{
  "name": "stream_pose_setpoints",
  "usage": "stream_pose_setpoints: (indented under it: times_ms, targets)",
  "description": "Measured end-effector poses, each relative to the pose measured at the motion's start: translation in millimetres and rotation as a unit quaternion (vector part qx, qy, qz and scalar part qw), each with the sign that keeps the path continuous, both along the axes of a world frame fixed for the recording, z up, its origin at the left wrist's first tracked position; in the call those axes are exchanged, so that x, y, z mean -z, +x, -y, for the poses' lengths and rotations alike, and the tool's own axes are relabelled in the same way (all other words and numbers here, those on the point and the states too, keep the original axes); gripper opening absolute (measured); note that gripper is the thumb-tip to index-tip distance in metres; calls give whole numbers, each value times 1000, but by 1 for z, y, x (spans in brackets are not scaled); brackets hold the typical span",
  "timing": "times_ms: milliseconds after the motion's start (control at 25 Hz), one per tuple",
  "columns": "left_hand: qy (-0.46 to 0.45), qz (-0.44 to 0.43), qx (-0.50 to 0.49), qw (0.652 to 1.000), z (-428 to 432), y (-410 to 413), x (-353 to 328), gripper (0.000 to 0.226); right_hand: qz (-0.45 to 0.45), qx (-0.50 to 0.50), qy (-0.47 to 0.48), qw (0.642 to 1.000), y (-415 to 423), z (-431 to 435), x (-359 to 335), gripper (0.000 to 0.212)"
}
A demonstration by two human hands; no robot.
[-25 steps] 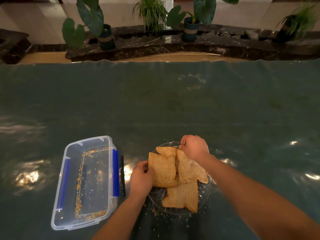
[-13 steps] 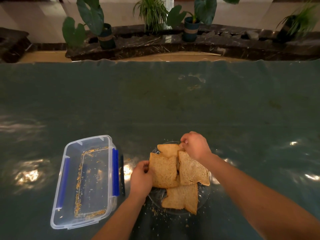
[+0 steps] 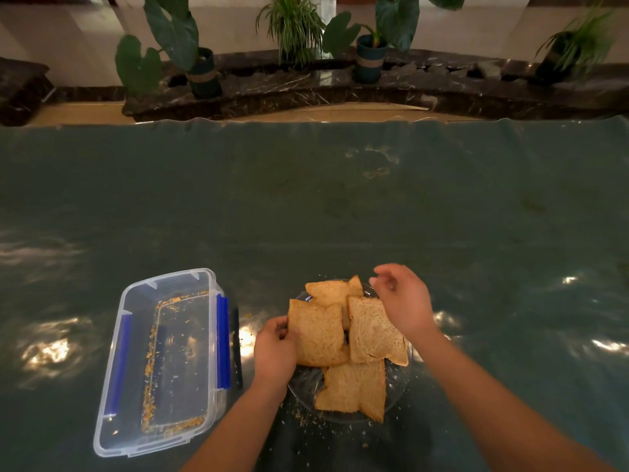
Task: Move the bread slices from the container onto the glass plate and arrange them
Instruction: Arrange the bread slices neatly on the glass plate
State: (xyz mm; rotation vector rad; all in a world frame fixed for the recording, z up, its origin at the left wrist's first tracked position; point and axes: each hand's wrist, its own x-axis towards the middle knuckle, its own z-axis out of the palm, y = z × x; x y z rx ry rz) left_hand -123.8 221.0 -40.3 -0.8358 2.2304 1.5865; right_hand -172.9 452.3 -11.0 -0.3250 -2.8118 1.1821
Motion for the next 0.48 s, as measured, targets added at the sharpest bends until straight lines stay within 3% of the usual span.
stream_pose_setpoints:
  times_ms: [120,360,480]
  targets:
    - [-21,-7,1,1000,-3,-2,0,29,12,66,-8,998,55,-14,-1,10]
    - [-63,-71,64,993,-4,8,-14,33,145,103,-28,984,148,-3,14,3]
    - [-129,-134,111,976,-3,26,-22,33,169,96,-22,981,155,6,17,16]
